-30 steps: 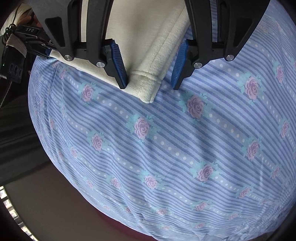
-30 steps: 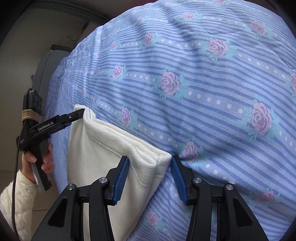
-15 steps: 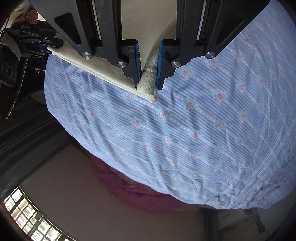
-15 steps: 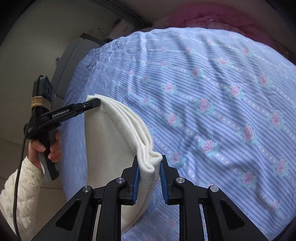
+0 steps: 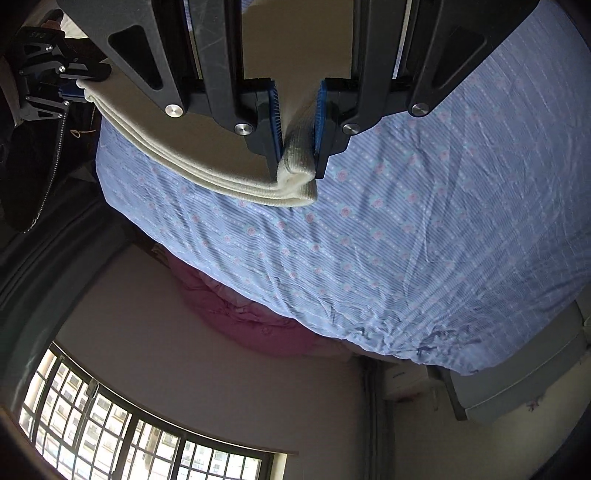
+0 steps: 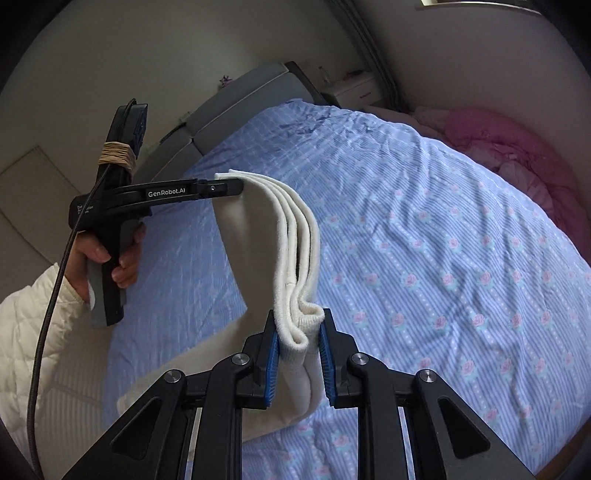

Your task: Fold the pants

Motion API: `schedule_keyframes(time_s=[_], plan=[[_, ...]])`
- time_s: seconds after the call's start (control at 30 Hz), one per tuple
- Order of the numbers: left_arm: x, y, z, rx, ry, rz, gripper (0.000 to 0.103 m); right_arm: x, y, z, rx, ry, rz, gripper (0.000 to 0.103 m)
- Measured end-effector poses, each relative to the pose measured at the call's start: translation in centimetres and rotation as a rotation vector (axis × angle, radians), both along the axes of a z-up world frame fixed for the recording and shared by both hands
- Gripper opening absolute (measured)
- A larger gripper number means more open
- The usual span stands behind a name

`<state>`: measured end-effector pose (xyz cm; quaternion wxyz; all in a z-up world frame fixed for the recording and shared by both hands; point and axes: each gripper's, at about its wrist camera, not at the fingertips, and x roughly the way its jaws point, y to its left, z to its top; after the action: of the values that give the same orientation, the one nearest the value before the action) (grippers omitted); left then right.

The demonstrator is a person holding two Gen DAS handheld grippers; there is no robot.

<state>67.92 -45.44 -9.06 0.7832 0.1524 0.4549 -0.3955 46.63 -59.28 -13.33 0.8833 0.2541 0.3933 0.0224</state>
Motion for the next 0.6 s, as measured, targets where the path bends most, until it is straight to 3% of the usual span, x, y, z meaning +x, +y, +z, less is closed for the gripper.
schedule_keyframes(time_s=[0.13, 0.3, 0.6], plan=[[-1.9, 6.7, 0.9, -0.047, -0.026, -0.02, 0.016, -1.6, 6.9, 1.5, -0.087, -0.023, 0.011, 0.021], [-2.6, 15.2, 0.2, -0.07, -0.003, -0.017, 0.016, -2.8, 16.4, 1.4, -0.202, -0.013, -0.018, 0.021], [-2.1, 27.6, -5.2, -0.05, 0.056, -0.016, 0.016, -1.7, 31.0, -1.1, -0.315, 0.071, 0.051, 0.021]])
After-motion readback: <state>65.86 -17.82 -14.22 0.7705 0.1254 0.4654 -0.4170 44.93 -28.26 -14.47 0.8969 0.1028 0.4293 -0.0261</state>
